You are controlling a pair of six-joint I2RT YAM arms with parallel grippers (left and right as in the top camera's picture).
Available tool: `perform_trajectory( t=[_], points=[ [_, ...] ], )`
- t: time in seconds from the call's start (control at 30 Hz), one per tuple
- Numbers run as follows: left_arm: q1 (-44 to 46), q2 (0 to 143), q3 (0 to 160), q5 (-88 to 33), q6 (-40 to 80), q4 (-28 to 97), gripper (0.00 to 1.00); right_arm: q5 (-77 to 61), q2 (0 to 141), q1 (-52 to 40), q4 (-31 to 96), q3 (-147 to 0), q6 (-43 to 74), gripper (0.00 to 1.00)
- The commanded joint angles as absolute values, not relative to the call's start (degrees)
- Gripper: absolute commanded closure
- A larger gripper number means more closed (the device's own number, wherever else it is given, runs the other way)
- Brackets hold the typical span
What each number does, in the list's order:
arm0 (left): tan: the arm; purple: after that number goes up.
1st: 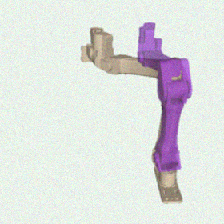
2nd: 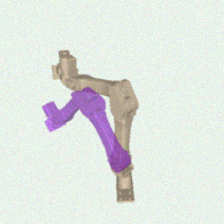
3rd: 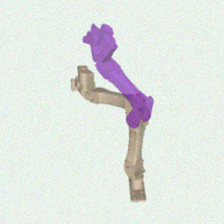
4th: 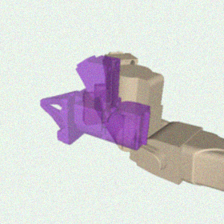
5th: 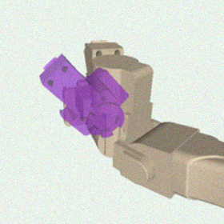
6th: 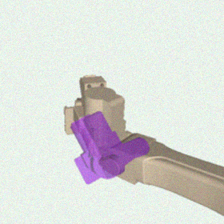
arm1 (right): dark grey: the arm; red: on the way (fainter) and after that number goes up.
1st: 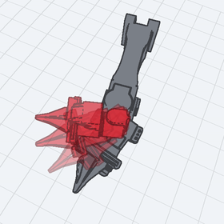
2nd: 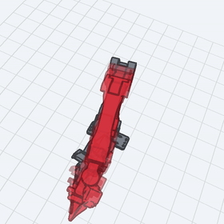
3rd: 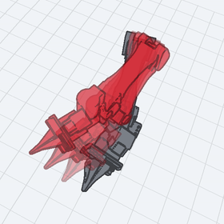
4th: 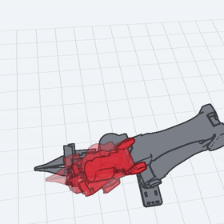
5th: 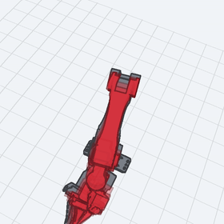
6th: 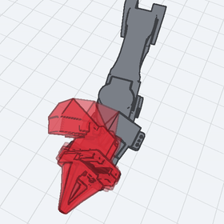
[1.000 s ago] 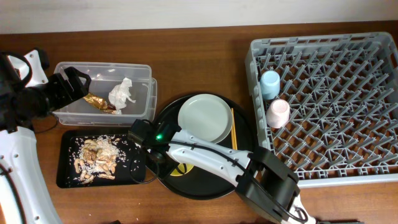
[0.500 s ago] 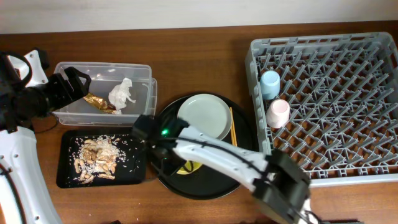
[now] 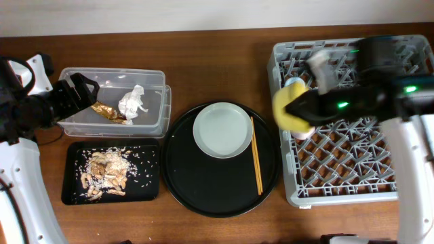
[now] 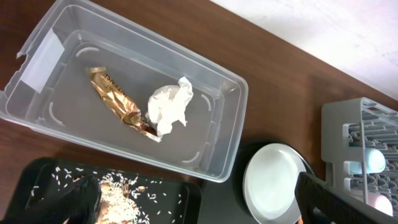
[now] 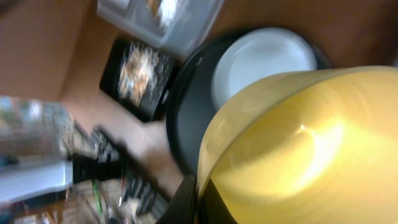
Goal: Sort waste into correct bins and load items into the dishwasher rack
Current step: 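Carry the yellow bowl into the dish rack with right gripper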
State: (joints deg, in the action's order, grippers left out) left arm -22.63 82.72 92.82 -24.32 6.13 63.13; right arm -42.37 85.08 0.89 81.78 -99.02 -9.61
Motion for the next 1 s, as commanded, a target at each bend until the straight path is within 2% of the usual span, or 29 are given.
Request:
perform_trajectory(
  t=[0.0, 0.07, 0.23, 0.3, 0.4, 0.5, 0.63, 0.77, 0.8, 0.83, 0.9, 0.93, 0.97],
  points=[
    [-22.83, 82.59, 92.79, -23.94, 6.66, 63.09, 0.01, -55.68, 89.62, 15.09, 79.68, -99.55, -17.37, 0.96],
    [-22.81, 82.59, 92.79, -23.97, 6.66, 63.09, 0.01, -65.98, 96.55, 23.94, 76.90, -99.55, -21.02, 0.96],
    [-22.83, 82.59, 92.79, -23.97, 6.66, 63.09, 0.01, -89.06, 115.11, 29.69, 65.36, -99.55, -22.46, 0.96],
    [-22.83, 82.59, 92.79, -23.97, 6.66, 63.09, 0.01, -88.95, 120.25, 29.61, 57.82, -99.59, -17.28, 0.96],
    [-22.83, 82.59, 92.79, -23.97, 6.66, 63.09, 0.01, -88.95, 123.02, 29.61, 53.19, -99.59, -16.43, 0.96],
    [-22.83, 82.59, 92.79, -23.97, 6.66, 63.09, 0.01, -88.82, 123.11, 29.71, 53.23, -99.55, -16.40, 0.96],
    [-22.83, 82.59, 92.79, -23.97, 6.66, 63.09, 0.01, -78.50, 123.15, 29.71, 57.93, -99.31, -16.03, 0.96],
    [-22.83, 82.59, 92.79, -23.94, 6.66, 63.09, 0.01, -78.15, 123.15, 30.55, 61.41, -98.61, -15.99, 0.96],
    [-22.83, 82.59, 92.79, -23.97, 6.63, 63.09, 0.01, -78.13, 123.15, 31.33, 62.74, -98.63, -16.01, 0.91],
    [-22.83, 82.59, 92.79, -23.94, 6.66, 63.09, 0.01, -77.82, 123.15, 31.90, 63.64, -98.63, -16.01, 0.91],
    [-22.83, 82.59, 92.79, -23.97, 6.66, 63.09, 0.01, -75.94, 123.15, 34.70, 67.20, -98.63, -16.01, 0.81],
    [-22.83, 82.59, 92.79, -23.94, 6.66, 63.09, 0.01, -75.77, 123.15, 36.93, 69.25, -98.63, -16.01, 0.60],
    [-22.83, 82.59, 92.79, -23.97, 6.66, 63.09, 0.01, -75.79, 123.15, 38.35, 70.52, -98.63, -16.01, 0.53]
  ],
)
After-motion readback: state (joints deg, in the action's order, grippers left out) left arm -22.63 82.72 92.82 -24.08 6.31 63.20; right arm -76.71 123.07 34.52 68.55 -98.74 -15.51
